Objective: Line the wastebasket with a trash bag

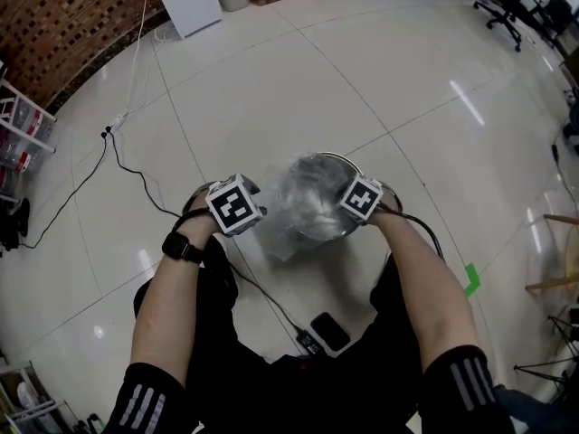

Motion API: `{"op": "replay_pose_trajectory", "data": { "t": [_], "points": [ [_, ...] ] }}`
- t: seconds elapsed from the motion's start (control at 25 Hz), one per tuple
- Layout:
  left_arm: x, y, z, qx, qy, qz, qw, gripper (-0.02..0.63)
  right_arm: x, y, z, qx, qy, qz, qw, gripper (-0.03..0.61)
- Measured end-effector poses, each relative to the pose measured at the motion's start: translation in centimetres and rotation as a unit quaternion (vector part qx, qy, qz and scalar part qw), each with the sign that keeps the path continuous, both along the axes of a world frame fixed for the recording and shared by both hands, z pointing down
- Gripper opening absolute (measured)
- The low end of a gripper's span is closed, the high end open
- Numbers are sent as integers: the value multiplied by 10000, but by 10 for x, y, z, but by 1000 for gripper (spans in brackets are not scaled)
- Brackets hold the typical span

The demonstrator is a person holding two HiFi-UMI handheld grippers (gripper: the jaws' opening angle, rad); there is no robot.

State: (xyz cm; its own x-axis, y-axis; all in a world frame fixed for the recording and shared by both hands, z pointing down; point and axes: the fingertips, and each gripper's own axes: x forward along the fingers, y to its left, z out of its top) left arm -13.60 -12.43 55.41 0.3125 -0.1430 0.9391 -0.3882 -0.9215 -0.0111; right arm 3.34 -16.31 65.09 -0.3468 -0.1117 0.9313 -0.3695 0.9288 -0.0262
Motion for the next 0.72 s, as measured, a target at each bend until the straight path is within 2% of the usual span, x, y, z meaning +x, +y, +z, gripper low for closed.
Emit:
{"op": "replay_pose_trajectory", "data": {
  "t": [0.08, 0.24, 0.44, 0.64, 0.72],
  "points": [
    [2, 2, 9, -61, -57, 17, 10000, 178, -7, 6, 3, -93, 47, -147, 9998, 21],
    [27, 8, 14, -135, 66, 155, 9998, 178, -26, 13, 10, -194, 67, -449, 9988, 21],
    [47, -1, 10, -59, 109, 229, 9997, 178, -43, 16, 30, -220, 290, -818, 9960, 21],
    [58, -6, 11, -90, 185, 177, 9996, 178, -51, 19, 49, -343, 375, -976, 9939, 25],
    [58, -7, 12, -71, 170, 202, 9996, 178, -52, 20, 51, -372, 324, -960, 9942, 52]
  ]
}}
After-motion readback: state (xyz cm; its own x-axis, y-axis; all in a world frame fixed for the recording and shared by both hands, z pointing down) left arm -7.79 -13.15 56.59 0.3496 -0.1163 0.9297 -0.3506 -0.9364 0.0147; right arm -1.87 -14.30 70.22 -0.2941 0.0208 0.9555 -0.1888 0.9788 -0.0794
